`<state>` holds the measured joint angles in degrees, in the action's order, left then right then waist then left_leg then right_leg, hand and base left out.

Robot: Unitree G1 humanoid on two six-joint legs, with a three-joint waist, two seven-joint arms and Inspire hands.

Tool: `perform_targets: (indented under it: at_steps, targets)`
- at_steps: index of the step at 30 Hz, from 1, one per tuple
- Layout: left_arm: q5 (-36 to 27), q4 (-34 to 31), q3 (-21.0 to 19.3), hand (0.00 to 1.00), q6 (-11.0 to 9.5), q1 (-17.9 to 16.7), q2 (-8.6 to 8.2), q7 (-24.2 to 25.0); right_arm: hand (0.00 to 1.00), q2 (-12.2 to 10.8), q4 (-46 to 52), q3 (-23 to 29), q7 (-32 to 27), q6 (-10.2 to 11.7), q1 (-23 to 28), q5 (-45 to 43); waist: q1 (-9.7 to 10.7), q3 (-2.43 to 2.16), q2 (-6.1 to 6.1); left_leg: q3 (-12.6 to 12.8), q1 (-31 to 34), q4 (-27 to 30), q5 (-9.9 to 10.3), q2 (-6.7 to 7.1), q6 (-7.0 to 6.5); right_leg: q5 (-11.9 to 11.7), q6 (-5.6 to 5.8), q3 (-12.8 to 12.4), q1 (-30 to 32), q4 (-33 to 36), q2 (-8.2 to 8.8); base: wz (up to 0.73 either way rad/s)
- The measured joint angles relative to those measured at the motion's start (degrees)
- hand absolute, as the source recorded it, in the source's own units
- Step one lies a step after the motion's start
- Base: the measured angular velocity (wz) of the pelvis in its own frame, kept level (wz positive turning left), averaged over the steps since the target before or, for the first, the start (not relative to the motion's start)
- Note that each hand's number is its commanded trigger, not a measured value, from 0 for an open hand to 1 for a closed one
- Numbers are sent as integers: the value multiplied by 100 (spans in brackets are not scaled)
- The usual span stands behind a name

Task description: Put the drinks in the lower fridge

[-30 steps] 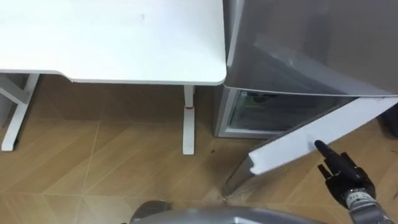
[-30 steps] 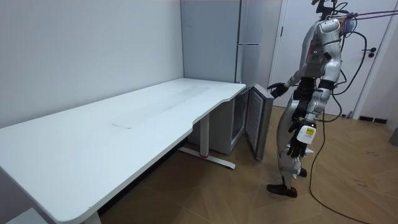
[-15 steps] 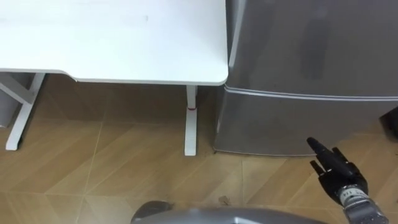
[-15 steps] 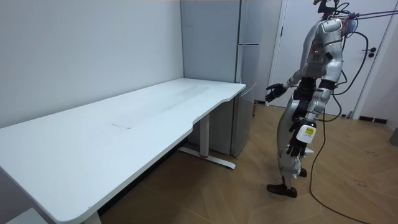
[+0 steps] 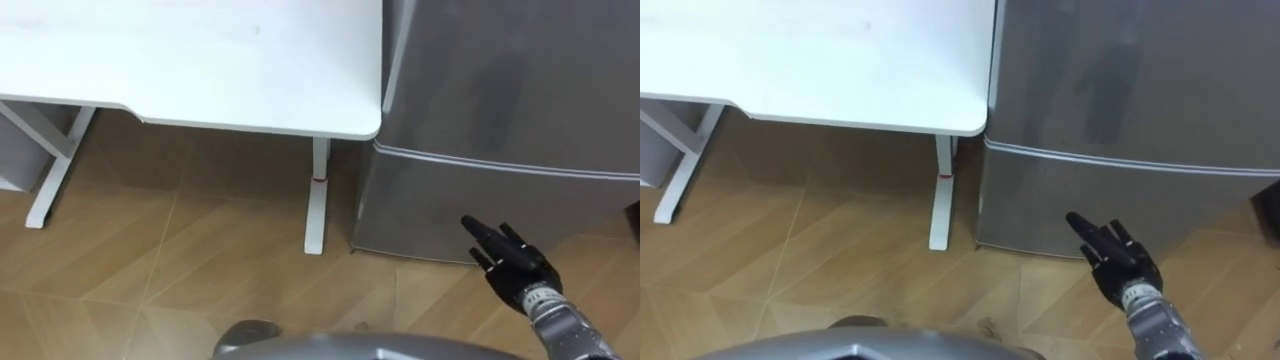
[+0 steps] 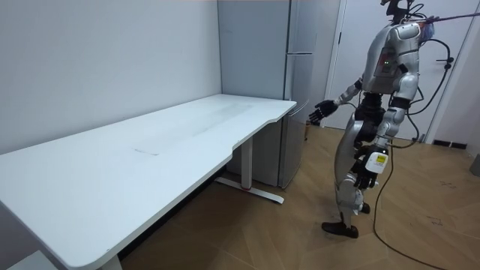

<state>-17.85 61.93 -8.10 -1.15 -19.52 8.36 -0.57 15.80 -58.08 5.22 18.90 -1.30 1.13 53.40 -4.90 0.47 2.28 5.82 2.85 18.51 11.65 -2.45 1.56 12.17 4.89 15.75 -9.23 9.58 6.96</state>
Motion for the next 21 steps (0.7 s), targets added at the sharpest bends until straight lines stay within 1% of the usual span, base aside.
perform_targets:
  at_steps: [4,5,6,7,9,10,12,13,16,19,20,21]
  targets:
    - [-5,1,0,0,19,-3,7,5,0,-6,0,-113,107,0,-112,-204,-11,-5,57,-53,42,43,-6,22,-2,0,0,53,-13,-10,0,8]
    - [-3,6,-4,0,43,-2,12,7,0,-20,-24,-157,131,-1,-111,-292,-6,1,62,-75,41,43,-6,24,-1,0,0,85,-33,-22,-3,9]
    - [-1,5,-5,0,50,2,12,7,0,-33,-65,-158,138,0,-111,-371,-1,2,24,-89,35,42,-6,26,-1,0,0,106,-52,-30,-7,12]
    - [-2,7,-6,0,72,15,12,6,0,-53,-240,-162,133,-2,-111,-473,-13,15,65,-111,16,33,-6,32,1,0,0,138,-94,-54,-11,9]
    - [-3,27,-7,0,83,17,2,12,0,-93,-489,-162,107,-6,-104,-668,-36,24,71,-118,-13,19,-6,31,6,-1,0,151,-128,-56,-18,4]
    - [-2,105,-6,0,84,31,0,14,0,-121,-666,-162,96,-8,-103,-775,-36,39,57,-119,-42,16,-3,31,11,-1,-1,155,-166,-69,-19,0]
    - [-1,231,-19,0,88,68,0,13,0,-149,-897,-169,55,-13,-91,-939,-35,44,34,-125,-49,-7,2,31,17,-1,-1,159,-176,-75,-20,0]
    - [2,252,-22,0,101,88,-1,12,0,-156,-1034,-174,43,-13,-74,-1055,-39,54,21,-132,-38,-16,2,31,18,-2,-2,154,-174,-79,-25,0]
    - [29,243,-39,0,93,100,-11,7,0,-218,-1143,-208,-87,-13,79,-1412,-75,44,22,-141,-26,0,2,30,18,-2,-2,164,-174,-76,-29,0]
    - [164,245,-43,0,77,220,-17,15,0,-274,-1315,-412,-126,-7,112,-1903,-61,38,38,-149,24,35,5,30,16,-3,-4,177,-150,-76,-26,0]
    - [216,248,-65,0,71,222,-17,15,0,-294,-1337,-410,-129,-7,116,-2044,-75,30,45,-149,45,44,5,30,16,-3,-5,176,-129,-77,-26,0]
    - [253,244,-75,0,58,258,-13,13,0,-329,-1360,-407,-127,-5,121,-2241,-80,11,61,-144,59,52,4,30,14,-7,-10,168,-108,-83,-24,0]
